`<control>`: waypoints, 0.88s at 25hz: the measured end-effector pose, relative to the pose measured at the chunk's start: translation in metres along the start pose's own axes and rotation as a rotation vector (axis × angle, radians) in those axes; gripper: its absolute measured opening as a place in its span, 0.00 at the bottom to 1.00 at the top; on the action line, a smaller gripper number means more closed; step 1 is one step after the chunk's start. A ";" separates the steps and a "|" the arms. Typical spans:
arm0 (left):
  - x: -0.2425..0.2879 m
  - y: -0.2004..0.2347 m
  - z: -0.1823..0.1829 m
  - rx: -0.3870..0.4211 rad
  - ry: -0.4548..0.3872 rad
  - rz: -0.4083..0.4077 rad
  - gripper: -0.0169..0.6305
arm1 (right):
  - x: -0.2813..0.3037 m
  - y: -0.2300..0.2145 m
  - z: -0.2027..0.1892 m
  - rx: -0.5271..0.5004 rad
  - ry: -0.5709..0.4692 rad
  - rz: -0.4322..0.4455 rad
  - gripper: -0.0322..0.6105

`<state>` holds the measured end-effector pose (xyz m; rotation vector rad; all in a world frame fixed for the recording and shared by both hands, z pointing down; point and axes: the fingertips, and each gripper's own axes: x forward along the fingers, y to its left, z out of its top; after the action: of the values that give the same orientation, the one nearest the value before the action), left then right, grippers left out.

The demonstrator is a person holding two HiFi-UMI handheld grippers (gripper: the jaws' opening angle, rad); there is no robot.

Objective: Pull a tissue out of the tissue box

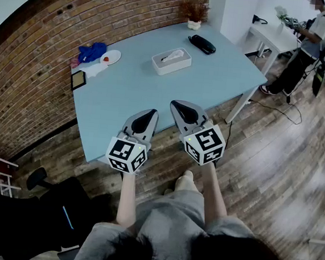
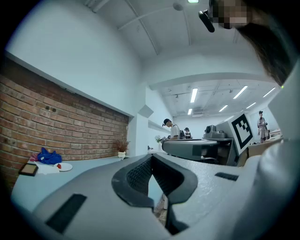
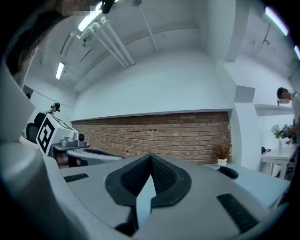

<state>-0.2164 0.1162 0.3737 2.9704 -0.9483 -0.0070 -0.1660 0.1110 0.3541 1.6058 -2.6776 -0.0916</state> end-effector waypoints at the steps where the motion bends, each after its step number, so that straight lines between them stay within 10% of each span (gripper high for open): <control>1: 0.001 0.001 0.001 0.004 -0.002 -0.002 0.03 | 0.001 -0.001 0.001 -0.005 -0.003 -0.002 0.05; 22: 0.042 0.011 0.009 0.029 -0.010 0.003 0.03 | 0.011 -0.053 0.003 0.034 -0.018 0.000 0.05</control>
<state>-0.1885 0.0825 0.3654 2.9984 -0.9626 -0.0085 -0.1247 0.0760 0.3480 1.6216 -2.7078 -0.0606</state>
